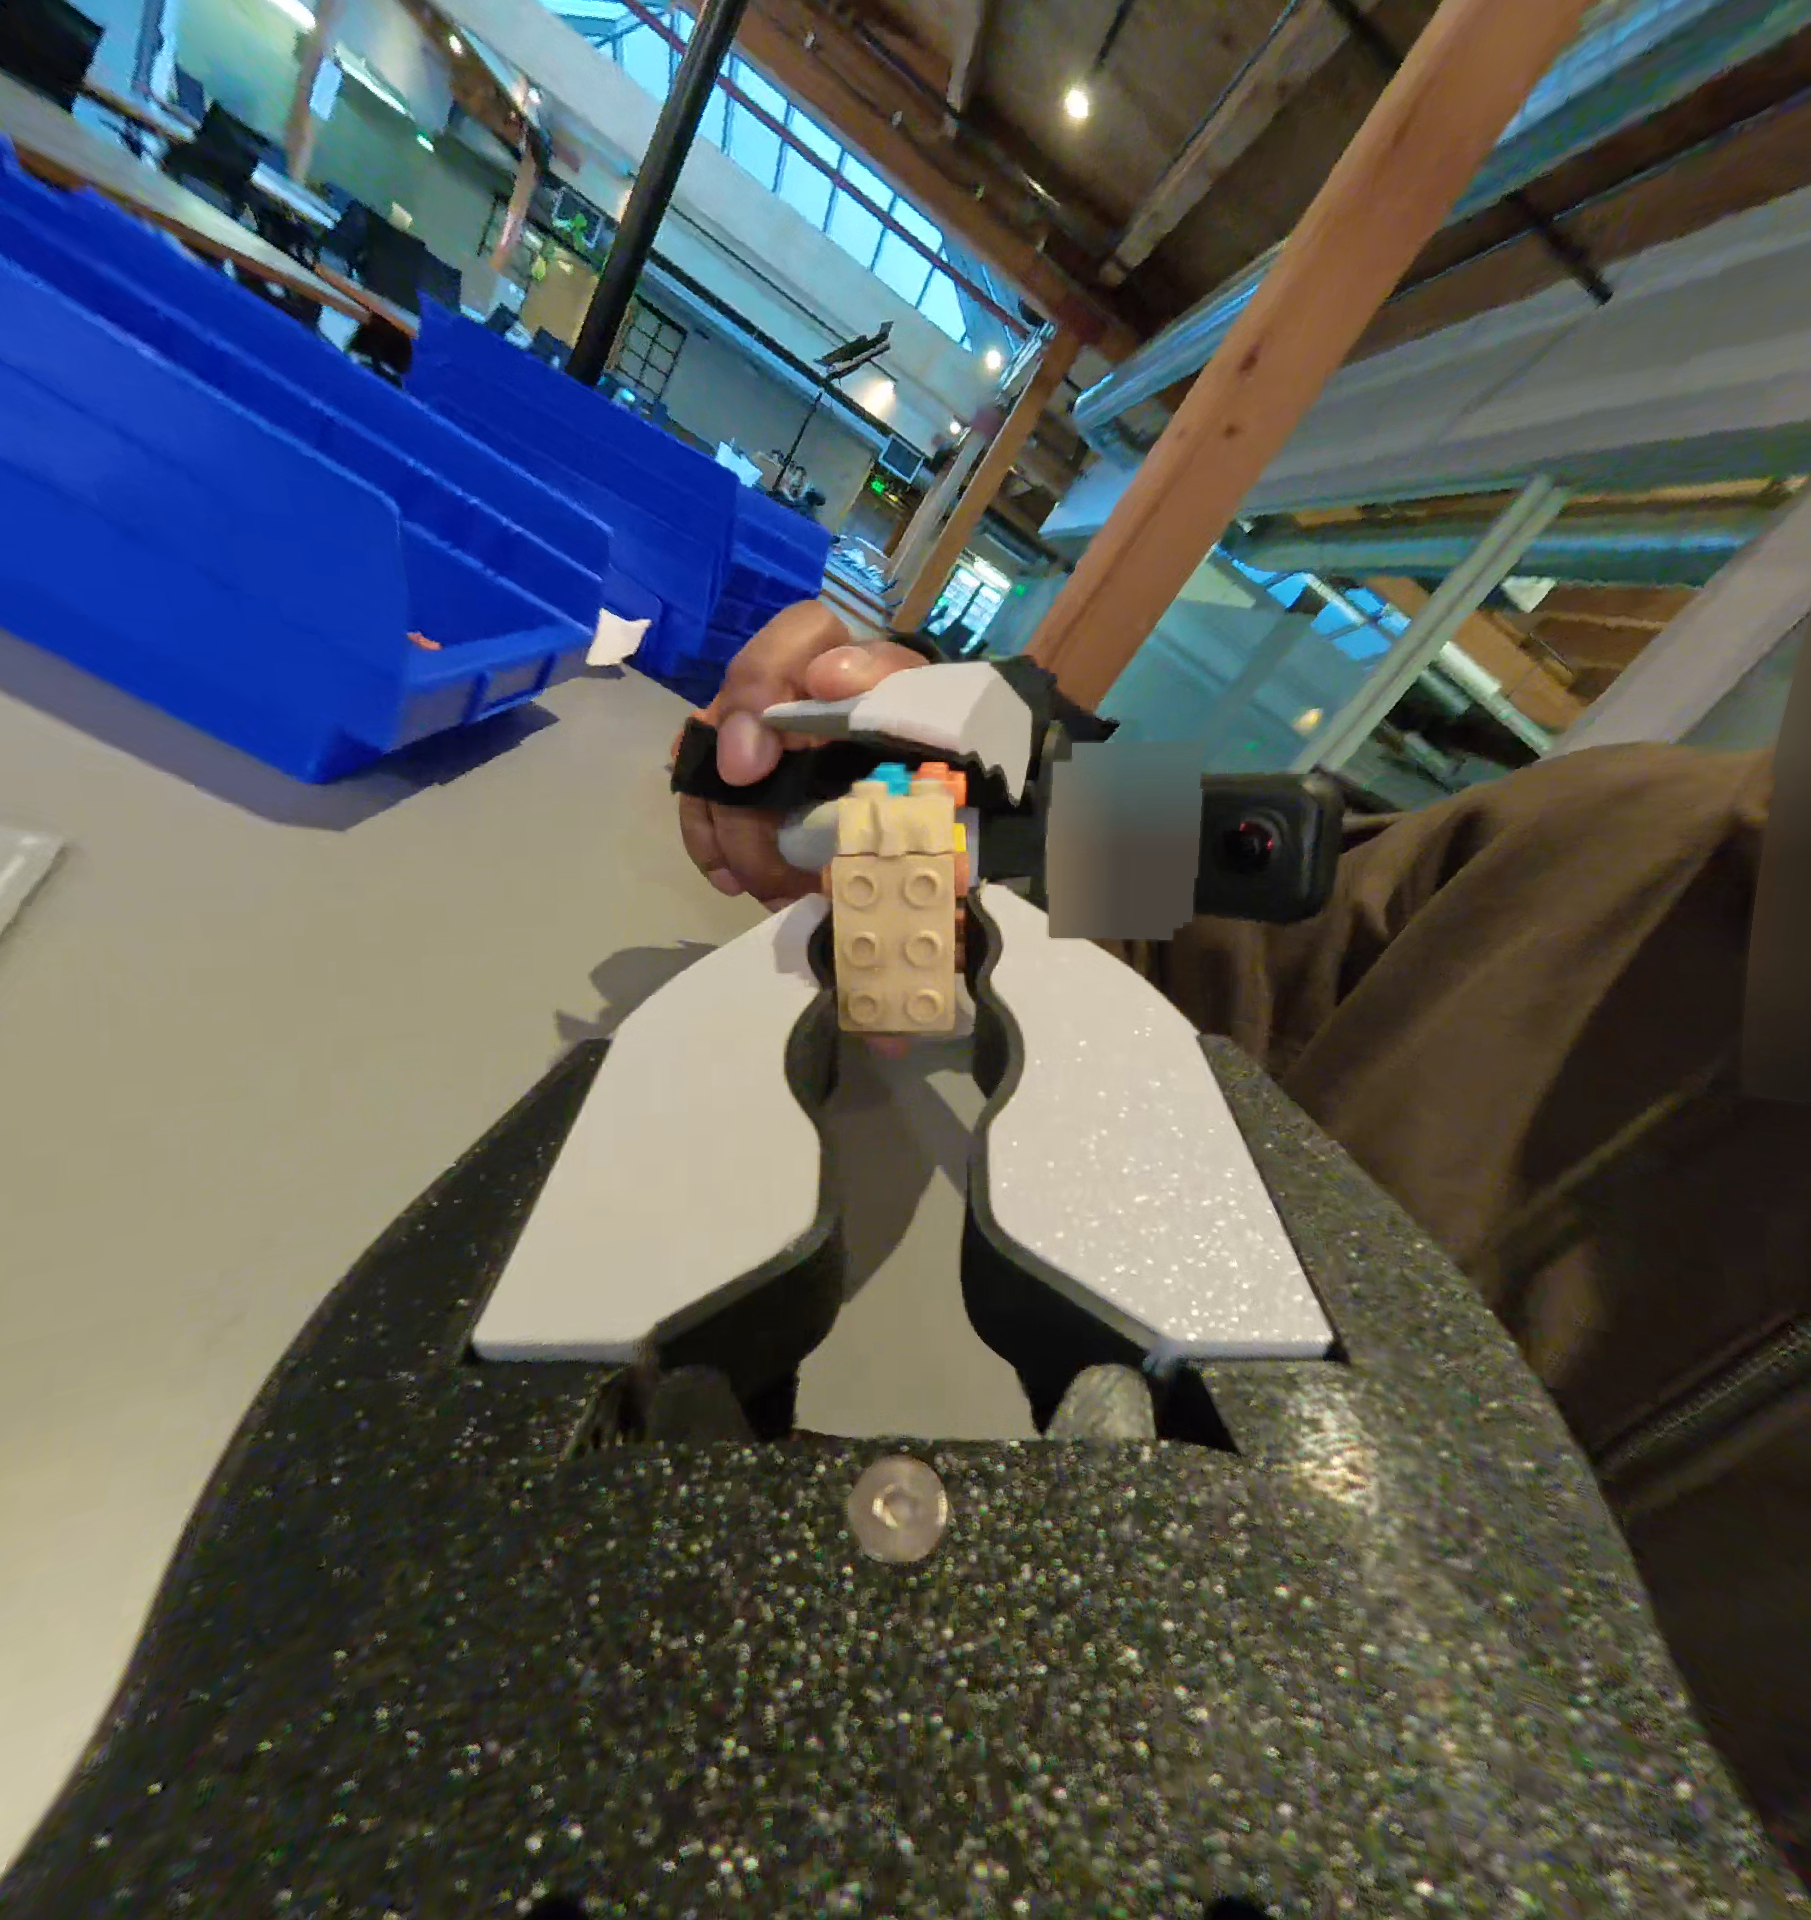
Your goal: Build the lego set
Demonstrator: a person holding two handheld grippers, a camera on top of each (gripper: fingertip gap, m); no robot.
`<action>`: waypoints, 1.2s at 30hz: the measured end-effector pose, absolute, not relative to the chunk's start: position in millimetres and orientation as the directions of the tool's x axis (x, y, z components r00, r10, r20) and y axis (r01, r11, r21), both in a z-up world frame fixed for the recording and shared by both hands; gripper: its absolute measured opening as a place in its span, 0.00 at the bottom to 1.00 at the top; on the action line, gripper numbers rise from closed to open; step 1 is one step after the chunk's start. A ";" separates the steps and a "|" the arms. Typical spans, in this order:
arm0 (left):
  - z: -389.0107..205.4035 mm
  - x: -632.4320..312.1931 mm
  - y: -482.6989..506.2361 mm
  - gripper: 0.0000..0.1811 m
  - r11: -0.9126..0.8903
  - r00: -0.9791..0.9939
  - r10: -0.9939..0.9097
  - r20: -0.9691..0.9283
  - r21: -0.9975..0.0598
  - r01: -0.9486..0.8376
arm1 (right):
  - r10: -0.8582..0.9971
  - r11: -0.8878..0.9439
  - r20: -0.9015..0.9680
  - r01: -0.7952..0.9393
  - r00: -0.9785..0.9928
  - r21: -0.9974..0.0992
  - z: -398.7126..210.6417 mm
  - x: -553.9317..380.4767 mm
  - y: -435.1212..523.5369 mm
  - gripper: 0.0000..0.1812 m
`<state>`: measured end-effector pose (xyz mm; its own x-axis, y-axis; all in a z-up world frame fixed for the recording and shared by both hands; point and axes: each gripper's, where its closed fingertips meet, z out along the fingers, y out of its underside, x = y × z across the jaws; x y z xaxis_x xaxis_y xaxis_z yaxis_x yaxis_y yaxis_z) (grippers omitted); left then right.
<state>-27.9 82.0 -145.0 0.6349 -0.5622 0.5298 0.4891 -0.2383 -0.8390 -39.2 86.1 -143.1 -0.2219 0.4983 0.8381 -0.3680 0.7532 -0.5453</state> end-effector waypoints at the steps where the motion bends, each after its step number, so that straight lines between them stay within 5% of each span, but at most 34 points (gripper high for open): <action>1: -143.7 -27.5 81.3 0.12 -0.212 0.669 -0.565 0.483 -0.868 0.448 | 0.508 0.744 0.829 -0.368 -0.233 -0.558 -143.7 -38.9 86.0 0.26; 7: -141.5 -29.0 75.3 0.12 -0.077 0.845 -0.522 0.119 -0.993 0.092 | 0.642 0.534 0.625 -0.326 -0.444 -0.780 -141.9 -31.8 89.9 0.38; 11: -149.1 -27.3 70.1 0.12 -0.015 0.842 -0.509 -0.178 -0.976 -0.216 | 0.645 0.167 0.155 -0.061 -0.748 -0.984 -146.4 -22.7 87.9 0.34; 16: -153.6 -14.9 66.5 0.12 0.119 0.727 -0.505 -0.466 -0.872 -0.476 | 0.401 -0.154 -0.362 0.328 -0.841 -0.932 -150.8 -12.8 80.9 0.31; 23: -148.3 -15.3 69.1 0.12 0.227 0.606 -0.375 -0.702 -0.703 -0.674 | 0.226 -0.227 -0.524 0.479 -0.821 -0.848 -151.6 -3.7 77.3 0.31; 36: -146.1 0.9 67.1 0.12 0.272 0.335 -0.191 -0.923 -0.378 -0.885 | 0.228 -0.223 -0.503 0.458 -0.834 -0.861 -151.9 -0.4 73.5 0.26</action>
